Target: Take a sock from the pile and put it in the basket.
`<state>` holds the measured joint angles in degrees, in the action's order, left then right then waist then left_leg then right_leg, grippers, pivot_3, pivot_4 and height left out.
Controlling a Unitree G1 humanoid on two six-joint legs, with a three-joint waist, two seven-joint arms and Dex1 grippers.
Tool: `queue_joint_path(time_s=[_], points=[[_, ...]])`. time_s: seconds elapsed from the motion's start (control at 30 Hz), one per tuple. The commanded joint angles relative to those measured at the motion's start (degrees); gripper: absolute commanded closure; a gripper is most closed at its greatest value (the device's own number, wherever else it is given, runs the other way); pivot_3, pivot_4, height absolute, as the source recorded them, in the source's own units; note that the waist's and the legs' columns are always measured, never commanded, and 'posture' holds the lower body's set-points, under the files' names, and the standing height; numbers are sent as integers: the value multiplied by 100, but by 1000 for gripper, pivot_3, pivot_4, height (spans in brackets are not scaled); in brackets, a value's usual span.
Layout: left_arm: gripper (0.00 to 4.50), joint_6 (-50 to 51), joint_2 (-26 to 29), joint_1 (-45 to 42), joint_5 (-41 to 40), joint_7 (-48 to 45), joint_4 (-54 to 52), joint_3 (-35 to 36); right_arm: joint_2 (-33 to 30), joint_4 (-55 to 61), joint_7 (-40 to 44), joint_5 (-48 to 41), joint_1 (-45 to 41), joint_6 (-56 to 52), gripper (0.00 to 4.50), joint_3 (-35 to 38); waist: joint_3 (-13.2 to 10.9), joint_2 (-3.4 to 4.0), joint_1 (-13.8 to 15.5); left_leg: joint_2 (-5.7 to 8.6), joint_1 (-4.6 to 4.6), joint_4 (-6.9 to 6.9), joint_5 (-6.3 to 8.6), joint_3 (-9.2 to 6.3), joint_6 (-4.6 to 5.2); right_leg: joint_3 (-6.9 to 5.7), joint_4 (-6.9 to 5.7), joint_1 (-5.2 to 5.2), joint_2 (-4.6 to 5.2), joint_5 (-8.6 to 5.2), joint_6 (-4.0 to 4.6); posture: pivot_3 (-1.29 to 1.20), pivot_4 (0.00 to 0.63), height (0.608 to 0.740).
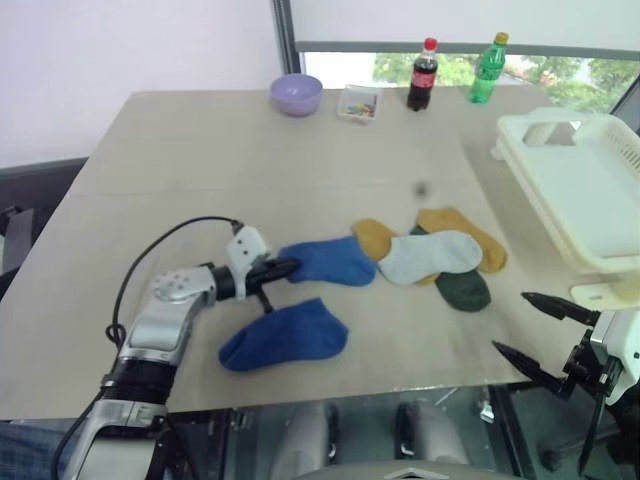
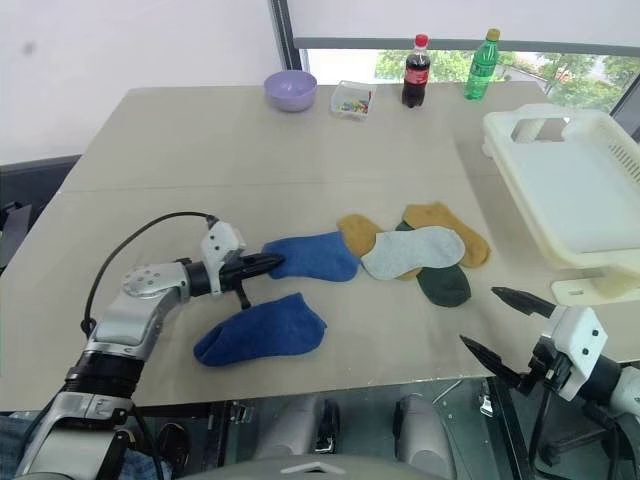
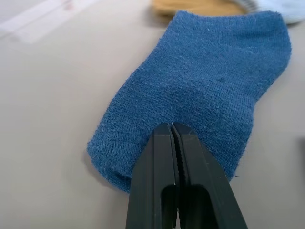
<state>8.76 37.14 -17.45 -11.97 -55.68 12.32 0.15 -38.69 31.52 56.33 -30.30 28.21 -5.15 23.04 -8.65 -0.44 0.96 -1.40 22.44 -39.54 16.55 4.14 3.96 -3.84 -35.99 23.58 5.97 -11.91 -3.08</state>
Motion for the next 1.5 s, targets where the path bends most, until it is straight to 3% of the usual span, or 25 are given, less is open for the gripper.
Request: queue_joint_path(time_s=[0.03, 0.43, 0.53, 0.57, 0.6, 0.7, 0.8, 0.93, 1.23, 1.43, 1.5], points=[[4459, -115, 259, 323, 268, 141, 369, 89, -186, 398, 101, -190, -112, -128, 0, -88, 7, 4, -42, -1, -3, 0, 0, 5, 0, 4, -1, 0, 0, 1, 2, 0, 150, 740], [4459, -703, 655, 954, 166, -143, 495, 293, -480, 654, 96, -200, -487, -516, 0, -485, 35, 35, -78, -20, -37, 18, 0, 33, -4, 23, -1, 0, -7, 3, 9, 0, 150, 740], [3665, -917, 725, 1073, 58, -356, 488, 358, -404, 574, -211, 121, -689, -604, 0, -705, 38, 36, -88, -20, -38, 19, 0, 39, -4, 26, -1, 2, -4, 4, 8, 0, 150, 740], [3061, -816, 734, 1103, -34, -404, 435, 389, -405, 598, -348, 104, -826, -828, 0, -849, 42, 44, -80, -21, -37, 20, 1, 39, -4, 26, 0, 3, -3, 3, 9, 0, 150, 740], [2778, -661, 756, 1114, -179, -534, 371, 425, -295, 612, -608, 106, -1163, -1081, 0, -1120, 43, 46, -69, -19, -35, 20, 1, 40, -4, 26, 1, 4, 1, 4, 9, 0, 150, 740], [2778, -166, 722, 771, -692, -744, 427, 657, 317, 319, -1407, 592, -2520, -1626, 0, -2152, 44, 33, -172, -20, -35, 24, 1, 44, -4, 28, 4, 6, 2, 5, 10, 0, 150, 740], [2778, -7, 561, 126, -769, -387, 985, 889, 875, -241, -2259, 1095, -3698, -2879, 0, -2975, 31, 28, -143, -26, -24, 20, -12, 39, -22, 13, 0, 21, -2, 13, 18, 0, 150, 740], [2778, -49, 520, -167, -577, -442, 1404, 697, 1509, -935, -2628, 1440, -4607, -3290, 0, -3614, 32, 16, -86, -27, 41, 15, -32, 0, -46, -22, -4, 53, -17, 36, 45, 0, 150, 740], [2778, 756, 657, 487, -888, -1334, 573, 368, 2706, -1713, -2701, 1149, -5376, -4131, 0, -4020, 32, 16, -175, -7, 45, 24, -37, 5, -59, -18, 10, 48, -12, 37, 17, 0, 150, 740], [2778, 857, 605, 719, -827, -1242, 212, 356, 2762, -1814, -2545, 1044, -5397, -4599, 0, -4131, 31, 19, -168, -12, 38, 24, -31, 3, -50, -16, 7, 46, -9, 32, 26, 0, 150, 740], [2764, 840, 599, 726, -806, -1201, 231, 375, 2738, -1948, -2621, 1146, -5408, -4660, 823, -4151, 30, 20, -175, -12, 35, 23, -27, 4, -42, -16, 5, 46, -8, 31, 29, 0, 150, 740]])
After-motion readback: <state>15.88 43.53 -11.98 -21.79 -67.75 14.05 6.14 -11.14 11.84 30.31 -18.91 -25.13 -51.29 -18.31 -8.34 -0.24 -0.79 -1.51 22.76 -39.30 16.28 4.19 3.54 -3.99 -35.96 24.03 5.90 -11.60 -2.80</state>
